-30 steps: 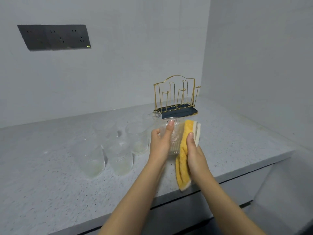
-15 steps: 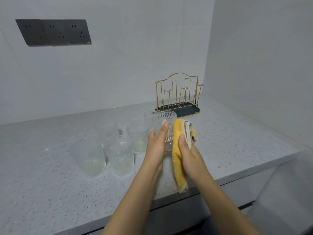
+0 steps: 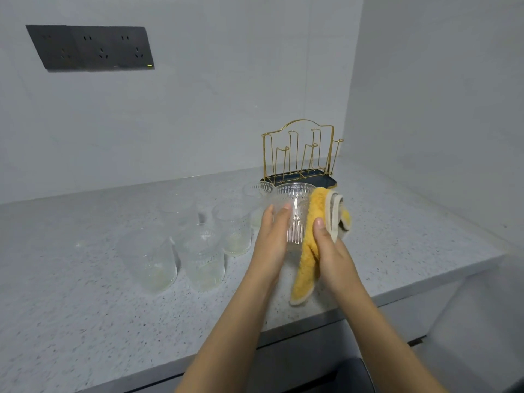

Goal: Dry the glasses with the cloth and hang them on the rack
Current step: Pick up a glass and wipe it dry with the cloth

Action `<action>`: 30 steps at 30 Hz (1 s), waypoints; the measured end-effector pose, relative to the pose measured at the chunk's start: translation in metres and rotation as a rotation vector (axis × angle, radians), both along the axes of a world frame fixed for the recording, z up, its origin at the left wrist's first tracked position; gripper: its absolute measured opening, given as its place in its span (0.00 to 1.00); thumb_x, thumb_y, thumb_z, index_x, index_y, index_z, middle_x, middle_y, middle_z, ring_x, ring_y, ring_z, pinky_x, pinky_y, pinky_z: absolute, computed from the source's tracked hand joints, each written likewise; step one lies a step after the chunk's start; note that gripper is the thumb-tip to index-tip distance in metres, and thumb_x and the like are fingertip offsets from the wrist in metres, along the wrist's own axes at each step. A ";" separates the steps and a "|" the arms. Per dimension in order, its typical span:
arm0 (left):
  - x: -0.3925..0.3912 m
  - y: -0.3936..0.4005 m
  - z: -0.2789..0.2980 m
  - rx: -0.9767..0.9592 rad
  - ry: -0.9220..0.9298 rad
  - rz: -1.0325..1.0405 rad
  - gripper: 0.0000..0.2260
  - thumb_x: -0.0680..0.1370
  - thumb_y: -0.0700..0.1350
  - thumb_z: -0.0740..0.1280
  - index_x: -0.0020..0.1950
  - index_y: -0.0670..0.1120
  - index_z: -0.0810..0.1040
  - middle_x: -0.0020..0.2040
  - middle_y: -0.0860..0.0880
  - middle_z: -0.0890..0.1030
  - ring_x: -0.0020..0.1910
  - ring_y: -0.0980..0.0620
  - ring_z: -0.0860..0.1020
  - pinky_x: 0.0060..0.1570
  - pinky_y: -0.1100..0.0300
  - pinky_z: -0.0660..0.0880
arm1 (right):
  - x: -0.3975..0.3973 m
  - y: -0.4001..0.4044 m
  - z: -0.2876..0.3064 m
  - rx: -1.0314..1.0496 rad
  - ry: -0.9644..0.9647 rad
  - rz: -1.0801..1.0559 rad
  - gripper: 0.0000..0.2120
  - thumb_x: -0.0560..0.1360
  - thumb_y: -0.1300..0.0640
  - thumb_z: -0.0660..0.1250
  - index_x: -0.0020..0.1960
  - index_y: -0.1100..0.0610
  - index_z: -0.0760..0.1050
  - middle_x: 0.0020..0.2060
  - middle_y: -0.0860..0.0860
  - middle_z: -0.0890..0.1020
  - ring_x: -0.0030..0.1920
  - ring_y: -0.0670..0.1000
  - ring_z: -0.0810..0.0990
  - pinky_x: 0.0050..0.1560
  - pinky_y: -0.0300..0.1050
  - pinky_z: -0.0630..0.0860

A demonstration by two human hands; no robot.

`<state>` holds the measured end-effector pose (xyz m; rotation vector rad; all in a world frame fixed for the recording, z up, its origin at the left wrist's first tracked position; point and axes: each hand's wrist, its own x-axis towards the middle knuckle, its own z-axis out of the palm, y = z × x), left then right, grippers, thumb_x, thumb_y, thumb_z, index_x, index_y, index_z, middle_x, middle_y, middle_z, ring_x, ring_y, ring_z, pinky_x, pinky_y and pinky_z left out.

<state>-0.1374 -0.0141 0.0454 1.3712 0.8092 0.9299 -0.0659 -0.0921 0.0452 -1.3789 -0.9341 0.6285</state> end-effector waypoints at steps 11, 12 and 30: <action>0.008 -0.012 -0.003 -0.170 -0.230 -0.042 0.33 0.73 0.61 0.70 0.73 0.47 0.69 0.68 0.47 0.77 0.68 0.49 0.75 0.69 0.50 0.69 | 0.016 0.005 0.009 -0.084 0.128 -0.024 0.20 0.76 0.37 0.53 0.55 0.47 0.77 0.47 0.46 0.82 0.50 0.47 0.80 0.50 0.43 0.75; 0.008 -0.009 -0.002 -0.130 -0.165 0.002 0.34 0.74 0.62 0.67 0.76 0.48 0.65 0.72 0.48 0.72 0.71 0.51 0.71 0.71 0.53 0.65 | 0.012 0.004 0.004 -0.057 0.091 -0.015 0.22 0.76 0.38 0.53 0.61 0.48 0.74 0.52 0.46 0.81 0.55 0.47 0.78 0.53 0.42 0.73; 0.001 0.018 -0.008 -0.113 -0.150 0.041 0.34 0.72 0.64 0.64 0.76 0.54 0.62 0.73 0.50 0.69 0.71 0.50 0.69 0.72 0.45 0.65 | 0.001 0.016 -0.005 -0.060 0.087 0.006 0.24 0.77 0.40 0.53 0.68 0.49 0.67 0.60 0.45 0.75 0.60 0.45 0.72 0.59 0.38 0.67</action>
